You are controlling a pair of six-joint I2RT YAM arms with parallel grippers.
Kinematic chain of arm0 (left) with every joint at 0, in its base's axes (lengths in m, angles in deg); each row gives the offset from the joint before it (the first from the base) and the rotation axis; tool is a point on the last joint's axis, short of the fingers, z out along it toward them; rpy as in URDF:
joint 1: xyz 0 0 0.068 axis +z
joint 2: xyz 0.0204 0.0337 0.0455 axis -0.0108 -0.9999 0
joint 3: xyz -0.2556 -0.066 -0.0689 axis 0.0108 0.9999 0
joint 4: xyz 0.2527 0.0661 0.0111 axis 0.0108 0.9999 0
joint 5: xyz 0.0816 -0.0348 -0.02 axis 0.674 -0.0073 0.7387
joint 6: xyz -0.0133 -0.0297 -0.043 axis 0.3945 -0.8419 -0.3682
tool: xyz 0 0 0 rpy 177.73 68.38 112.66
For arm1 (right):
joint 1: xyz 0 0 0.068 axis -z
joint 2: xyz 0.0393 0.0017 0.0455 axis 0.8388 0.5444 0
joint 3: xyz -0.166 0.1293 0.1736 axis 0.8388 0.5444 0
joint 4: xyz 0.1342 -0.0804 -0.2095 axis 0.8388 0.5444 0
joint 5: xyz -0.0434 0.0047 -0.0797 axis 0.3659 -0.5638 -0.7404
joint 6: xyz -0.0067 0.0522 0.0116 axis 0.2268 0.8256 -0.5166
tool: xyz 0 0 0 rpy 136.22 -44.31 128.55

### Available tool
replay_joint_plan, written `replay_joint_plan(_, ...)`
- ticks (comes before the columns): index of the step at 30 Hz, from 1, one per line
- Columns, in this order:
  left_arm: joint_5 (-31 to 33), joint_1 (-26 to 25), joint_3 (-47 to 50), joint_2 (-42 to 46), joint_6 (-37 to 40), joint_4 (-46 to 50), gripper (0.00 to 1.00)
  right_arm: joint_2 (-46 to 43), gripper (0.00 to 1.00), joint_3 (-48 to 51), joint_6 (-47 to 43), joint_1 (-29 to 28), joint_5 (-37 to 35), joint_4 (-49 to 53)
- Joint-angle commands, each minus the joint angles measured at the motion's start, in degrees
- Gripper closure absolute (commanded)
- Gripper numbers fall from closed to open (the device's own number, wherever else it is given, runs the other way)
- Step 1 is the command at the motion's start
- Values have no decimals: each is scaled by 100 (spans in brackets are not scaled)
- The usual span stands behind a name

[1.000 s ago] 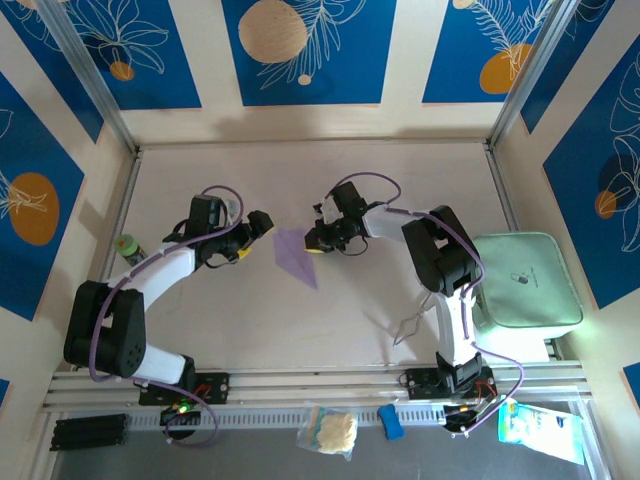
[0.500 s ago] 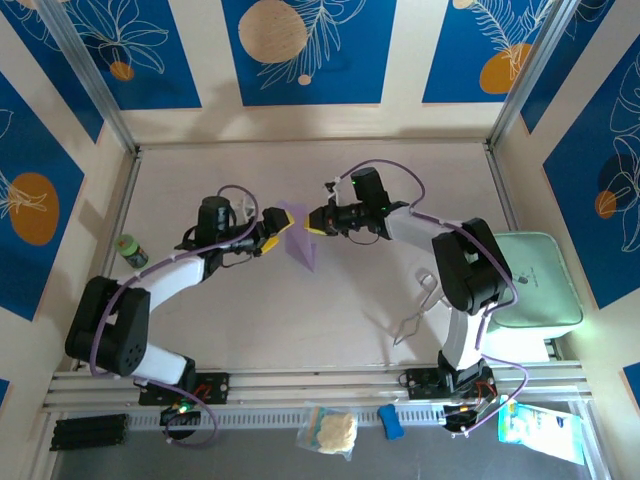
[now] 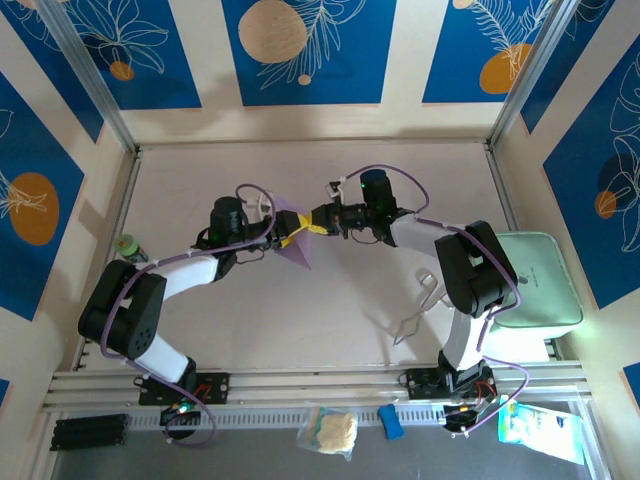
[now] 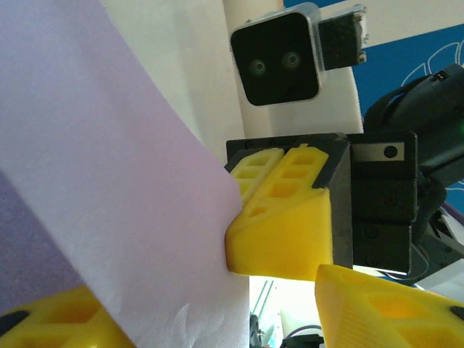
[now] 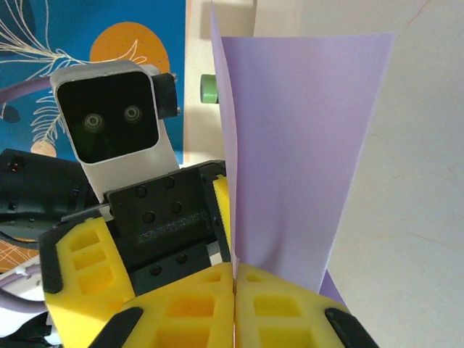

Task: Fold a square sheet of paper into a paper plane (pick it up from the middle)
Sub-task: Turn over the paper at the center of the table.

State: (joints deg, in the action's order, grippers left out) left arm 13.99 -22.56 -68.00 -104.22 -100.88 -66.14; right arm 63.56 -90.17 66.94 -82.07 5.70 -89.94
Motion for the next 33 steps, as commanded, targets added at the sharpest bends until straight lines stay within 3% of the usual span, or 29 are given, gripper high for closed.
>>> replay_joint_plan(1,-97,-38,-6,60,92,-306,45,-219,92,89,282,50,225,-291)
replay_joint_plan(26,211,-38,59,139,265,-150,81,-272,88,307,461,142,209,-581)
replay_joint_plan(28,242,-38,40,137,303,-76,84,-298,84,307,386,149,158,-479)
replay_joint_plan(33,399,5,-106,284,697,641,91,-710,57,406,-325,337,-413,479)
